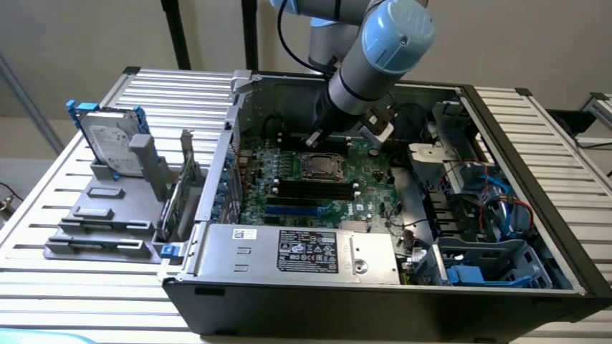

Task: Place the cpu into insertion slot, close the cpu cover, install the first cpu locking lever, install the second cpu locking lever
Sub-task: 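Install the first cpu locking lever, then install the second cpu locking lever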

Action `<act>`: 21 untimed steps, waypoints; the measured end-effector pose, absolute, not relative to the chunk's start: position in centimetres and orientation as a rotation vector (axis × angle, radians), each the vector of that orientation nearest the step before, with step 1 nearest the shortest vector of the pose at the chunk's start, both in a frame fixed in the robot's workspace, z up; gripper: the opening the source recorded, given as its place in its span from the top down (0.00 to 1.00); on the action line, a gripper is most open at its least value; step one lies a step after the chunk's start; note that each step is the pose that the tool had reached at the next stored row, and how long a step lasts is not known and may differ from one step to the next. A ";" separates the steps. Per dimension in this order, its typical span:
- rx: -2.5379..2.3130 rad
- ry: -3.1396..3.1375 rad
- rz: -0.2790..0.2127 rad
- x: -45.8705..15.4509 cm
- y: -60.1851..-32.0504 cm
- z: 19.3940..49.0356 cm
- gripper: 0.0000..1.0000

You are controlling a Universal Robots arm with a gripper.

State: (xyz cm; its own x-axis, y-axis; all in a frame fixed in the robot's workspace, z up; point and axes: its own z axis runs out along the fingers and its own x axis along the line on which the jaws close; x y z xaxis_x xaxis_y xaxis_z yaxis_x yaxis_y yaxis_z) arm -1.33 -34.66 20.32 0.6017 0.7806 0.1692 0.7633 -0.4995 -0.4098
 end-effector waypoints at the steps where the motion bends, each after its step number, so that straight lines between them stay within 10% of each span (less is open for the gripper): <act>1: -2.385 -1.228 0.052 -1.3 -34.7 20.3 0.89; 21: -2.377 -1.225 0.046 -1.3 -34.7 20.3 0.89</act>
State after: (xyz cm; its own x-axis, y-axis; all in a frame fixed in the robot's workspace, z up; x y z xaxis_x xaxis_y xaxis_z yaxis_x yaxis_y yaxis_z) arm -1.33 -34.67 20.33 0.6020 0.7785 0.1777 0.7631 -0.4954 -0.4151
